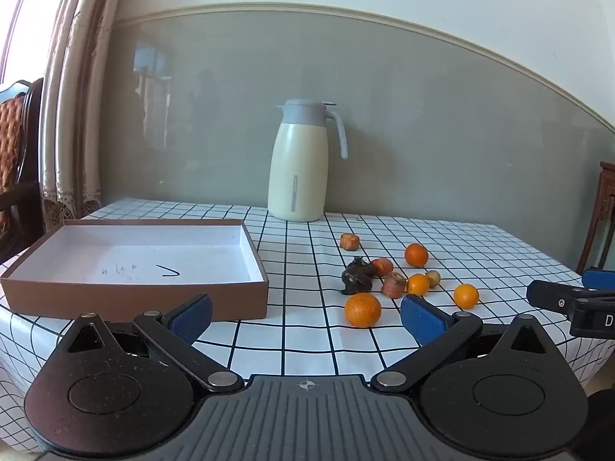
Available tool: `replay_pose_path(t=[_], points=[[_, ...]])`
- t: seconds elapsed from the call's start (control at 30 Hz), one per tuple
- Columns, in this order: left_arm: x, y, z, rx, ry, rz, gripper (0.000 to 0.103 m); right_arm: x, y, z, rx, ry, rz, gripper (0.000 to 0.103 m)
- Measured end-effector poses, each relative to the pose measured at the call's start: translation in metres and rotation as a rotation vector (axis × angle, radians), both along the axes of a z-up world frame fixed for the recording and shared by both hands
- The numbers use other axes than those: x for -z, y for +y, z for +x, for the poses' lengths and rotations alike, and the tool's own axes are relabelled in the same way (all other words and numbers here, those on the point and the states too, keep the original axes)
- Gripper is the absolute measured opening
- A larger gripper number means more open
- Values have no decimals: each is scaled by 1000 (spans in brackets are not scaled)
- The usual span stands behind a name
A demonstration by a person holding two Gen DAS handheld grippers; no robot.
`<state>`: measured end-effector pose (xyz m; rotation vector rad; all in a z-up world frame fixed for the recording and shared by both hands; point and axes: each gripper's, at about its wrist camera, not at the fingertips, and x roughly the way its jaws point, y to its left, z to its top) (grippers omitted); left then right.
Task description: Organize fruits
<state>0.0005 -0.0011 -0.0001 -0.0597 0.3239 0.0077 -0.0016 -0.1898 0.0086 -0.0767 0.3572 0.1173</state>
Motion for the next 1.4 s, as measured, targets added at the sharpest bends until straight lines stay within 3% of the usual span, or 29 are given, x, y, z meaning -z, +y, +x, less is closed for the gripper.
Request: replay_pose_path(t=[1.4], points=[[0, 4, -1, -8, -1, -15, 103, -1, 1, 0, 1, 6, -5, 97]])
